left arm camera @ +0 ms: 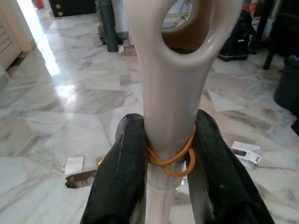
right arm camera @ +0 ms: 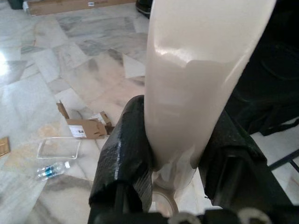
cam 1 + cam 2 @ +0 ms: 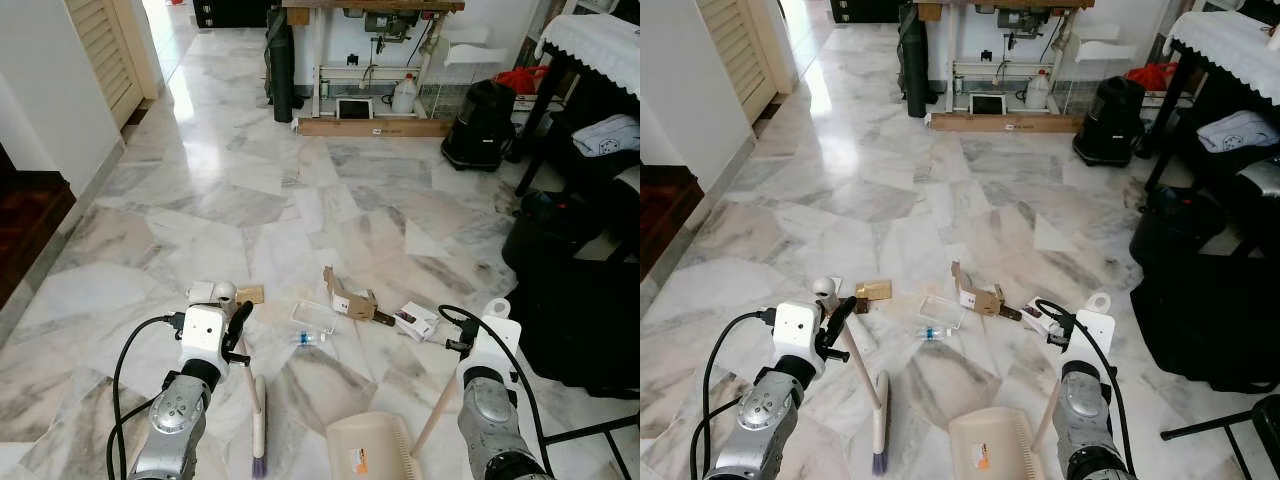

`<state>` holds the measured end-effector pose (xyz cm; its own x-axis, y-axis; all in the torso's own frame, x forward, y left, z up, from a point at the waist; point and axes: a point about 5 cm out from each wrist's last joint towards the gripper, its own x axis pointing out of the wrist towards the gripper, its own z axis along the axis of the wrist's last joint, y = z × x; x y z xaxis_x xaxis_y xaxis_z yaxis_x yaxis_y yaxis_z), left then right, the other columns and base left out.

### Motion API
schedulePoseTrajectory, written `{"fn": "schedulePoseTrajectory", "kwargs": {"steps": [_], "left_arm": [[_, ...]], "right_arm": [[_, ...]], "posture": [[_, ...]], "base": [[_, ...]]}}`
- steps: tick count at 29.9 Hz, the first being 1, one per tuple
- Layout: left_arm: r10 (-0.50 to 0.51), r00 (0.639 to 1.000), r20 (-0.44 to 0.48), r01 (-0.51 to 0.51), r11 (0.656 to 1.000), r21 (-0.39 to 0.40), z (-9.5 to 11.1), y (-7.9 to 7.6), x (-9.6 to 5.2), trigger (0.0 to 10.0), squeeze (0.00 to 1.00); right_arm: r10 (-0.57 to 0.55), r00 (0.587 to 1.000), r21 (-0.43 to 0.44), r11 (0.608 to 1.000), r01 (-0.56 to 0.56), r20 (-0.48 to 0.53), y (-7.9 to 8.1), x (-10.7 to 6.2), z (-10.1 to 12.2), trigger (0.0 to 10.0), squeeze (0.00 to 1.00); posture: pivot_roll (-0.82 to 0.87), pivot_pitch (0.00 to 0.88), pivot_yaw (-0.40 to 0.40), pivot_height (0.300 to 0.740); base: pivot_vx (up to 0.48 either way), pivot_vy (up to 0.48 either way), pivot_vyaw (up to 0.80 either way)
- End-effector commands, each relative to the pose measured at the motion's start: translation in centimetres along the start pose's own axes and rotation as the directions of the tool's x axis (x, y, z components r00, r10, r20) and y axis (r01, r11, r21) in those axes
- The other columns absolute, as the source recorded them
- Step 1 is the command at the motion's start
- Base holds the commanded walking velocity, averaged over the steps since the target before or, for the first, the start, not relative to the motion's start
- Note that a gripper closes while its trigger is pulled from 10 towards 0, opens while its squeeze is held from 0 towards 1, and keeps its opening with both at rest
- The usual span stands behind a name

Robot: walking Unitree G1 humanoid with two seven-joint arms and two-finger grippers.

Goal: Sweep floor

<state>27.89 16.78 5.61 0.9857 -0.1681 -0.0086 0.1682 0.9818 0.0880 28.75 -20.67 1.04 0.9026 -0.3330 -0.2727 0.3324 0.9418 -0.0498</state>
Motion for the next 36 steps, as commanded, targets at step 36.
{"fn": "schedulePoseTrajectory", "kwargs": {"steps": [36], "left_arm": [[0.011, 1.000, 0.018, -0.011, 1.000, 0.018, 0.64, 0.30, 0.38, 10.0, 0.00]], "right_arm": [[0.015, 1.000, -0.033, 0.999, -0.015, -0.010, 0.18, 0.12, 0.04, 10.0, 0.00]], "posture": [[0.05, 0.000, -0.017, 0.740]], "base": [[0.186, 0.000, 0.02]]}}
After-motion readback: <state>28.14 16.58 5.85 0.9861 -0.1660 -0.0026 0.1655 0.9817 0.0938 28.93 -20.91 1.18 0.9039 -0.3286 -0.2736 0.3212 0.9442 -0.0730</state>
